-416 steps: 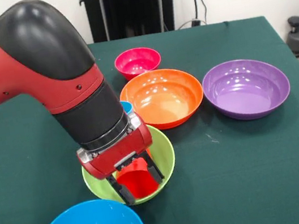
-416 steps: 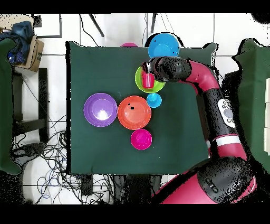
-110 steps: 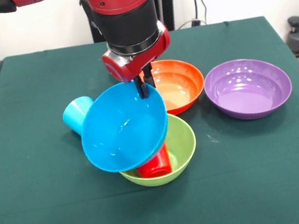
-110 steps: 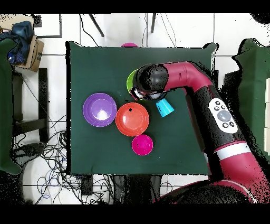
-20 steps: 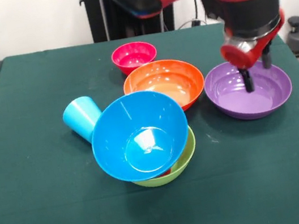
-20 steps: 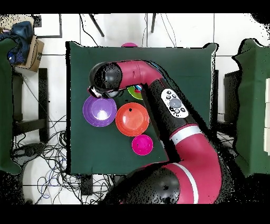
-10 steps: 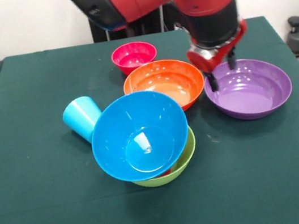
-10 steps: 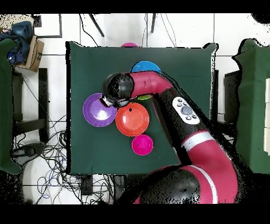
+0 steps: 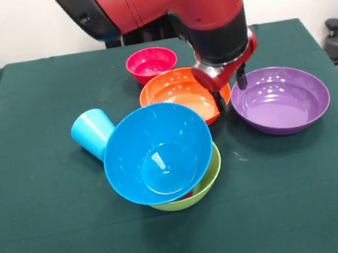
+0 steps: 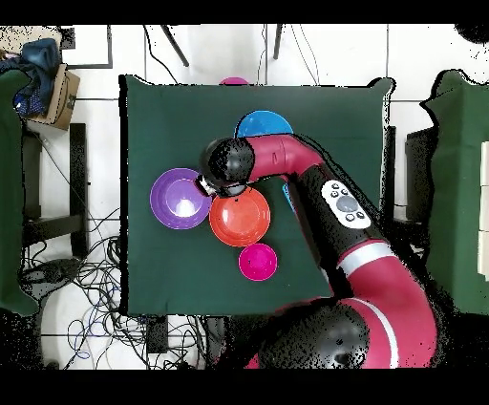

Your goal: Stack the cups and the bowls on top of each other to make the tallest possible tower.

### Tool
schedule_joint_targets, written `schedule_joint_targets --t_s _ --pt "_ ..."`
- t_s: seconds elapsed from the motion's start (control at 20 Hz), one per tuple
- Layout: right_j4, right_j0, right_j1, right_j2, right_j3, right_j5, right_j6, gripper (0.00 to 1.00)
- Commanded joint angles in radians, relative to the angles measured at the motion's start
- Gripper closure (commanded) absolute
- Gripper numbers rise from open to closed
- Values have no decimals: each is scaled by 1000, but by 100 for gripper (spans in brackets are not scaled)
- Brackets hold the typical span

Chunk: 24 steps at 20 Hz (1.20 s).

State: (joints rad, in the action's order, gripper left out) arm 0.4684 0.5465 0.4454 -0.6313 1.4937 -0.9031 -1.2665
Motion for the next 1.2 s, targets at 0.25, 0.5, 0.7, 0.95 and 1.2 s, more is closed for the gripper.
schedule_joint_targets --t_s 0.25,0.5,0.7,0.95,1.2 --pt "92 -98 -152 70 -141 114 -43 0" --pt "85 -124 -185 79 -183 126 -57 0" --pt "81 -148 -218 87 -228 129 -65 0" --pt "80 -164 -259 95 -268 132 -55 0" --pt "93 -182 -324 109 -318 113 -25 0"
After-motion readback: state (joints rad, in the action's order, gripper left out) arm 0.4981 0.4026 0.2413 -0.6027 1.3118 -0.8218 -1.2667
